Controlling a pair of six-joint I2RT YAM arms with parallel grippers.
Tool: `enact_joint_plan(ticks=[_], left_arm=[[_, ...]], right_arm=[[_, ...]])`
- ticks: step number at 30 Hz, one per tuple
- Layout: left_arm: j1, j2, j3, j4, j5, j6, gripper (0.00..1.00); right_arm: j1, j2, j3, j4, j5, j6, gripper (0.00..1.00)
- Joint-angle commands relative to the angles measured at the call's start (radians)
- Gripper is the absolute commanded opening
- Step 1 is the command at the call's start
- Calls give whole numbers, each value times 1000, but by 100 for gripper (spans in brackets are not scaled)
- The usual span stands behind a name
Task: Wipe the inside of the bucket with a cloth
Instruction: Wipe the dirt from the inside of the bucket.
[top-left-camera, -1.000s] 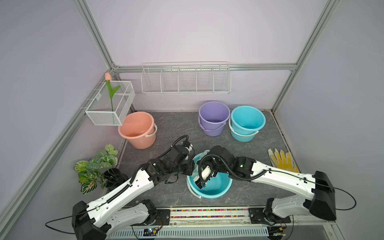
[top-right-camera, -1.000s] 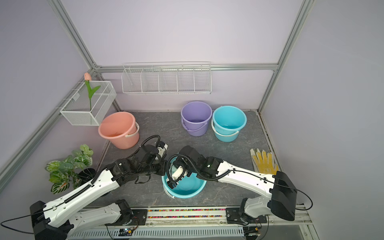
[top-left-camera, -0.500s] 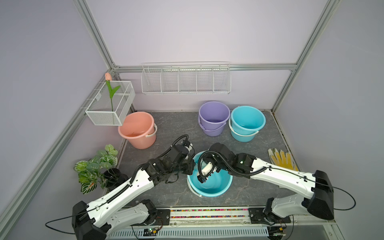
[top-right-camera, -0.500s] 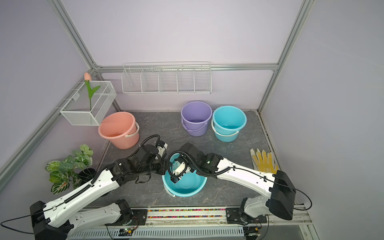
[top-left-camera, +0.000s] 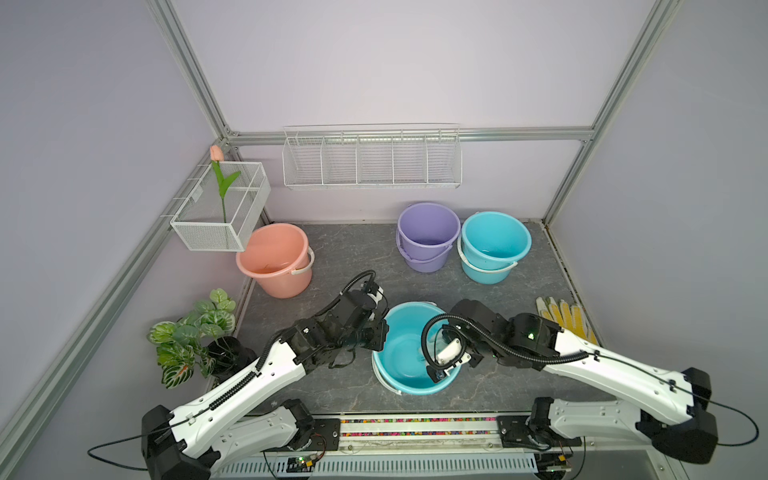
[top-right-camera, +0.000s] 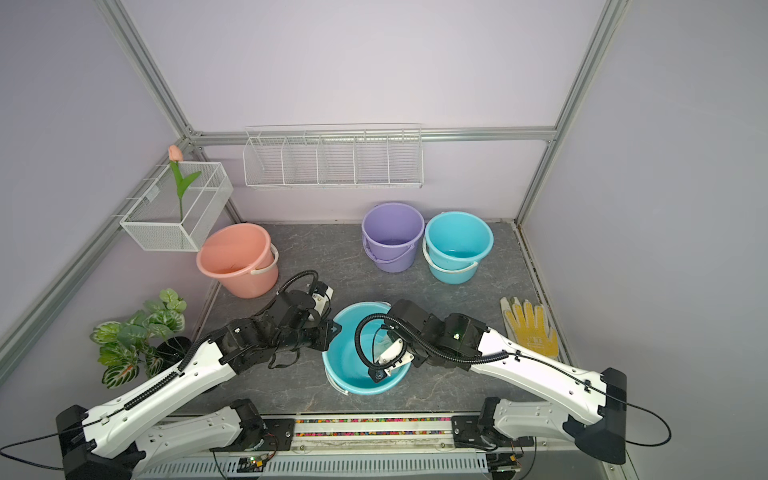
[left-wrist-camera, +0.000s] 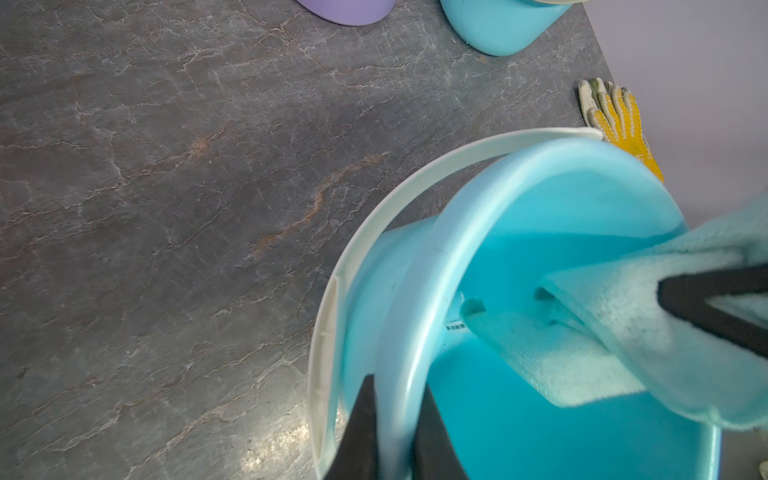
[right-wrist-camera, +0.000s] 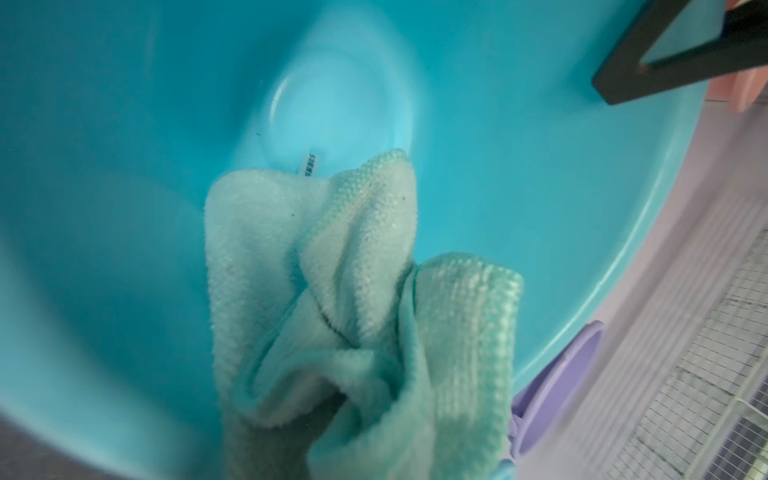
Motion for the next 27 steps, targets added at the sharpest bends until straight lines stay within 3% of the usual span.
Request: enact_joint_plan(ticks=[1,6,9,15,18,22,27], left_arm=[[-2,-13,23,4,-16,-11,0],[-3,-4,28,7,-17,-17,0],[-3,4,29,13,-18,-22,0],[-3,15,26,26,-15,-38,0],[-2,19,26,30,-15,-48,0],[-3,23,33,33,-15,-63,0],[4,26,38,31,-56,-99,0]], right_arm=[[16,-15,17,-168,-198,144,7],[40,1,26,-115,-422,232,7],[52,11,-8,53,-532,307,7],[80,82,-61,416,-567,469,7],[87,136,-67,600,-482,558,7],[99,195,-77,799,-244,662,7],[98,194,-96,889,34,736,7]])
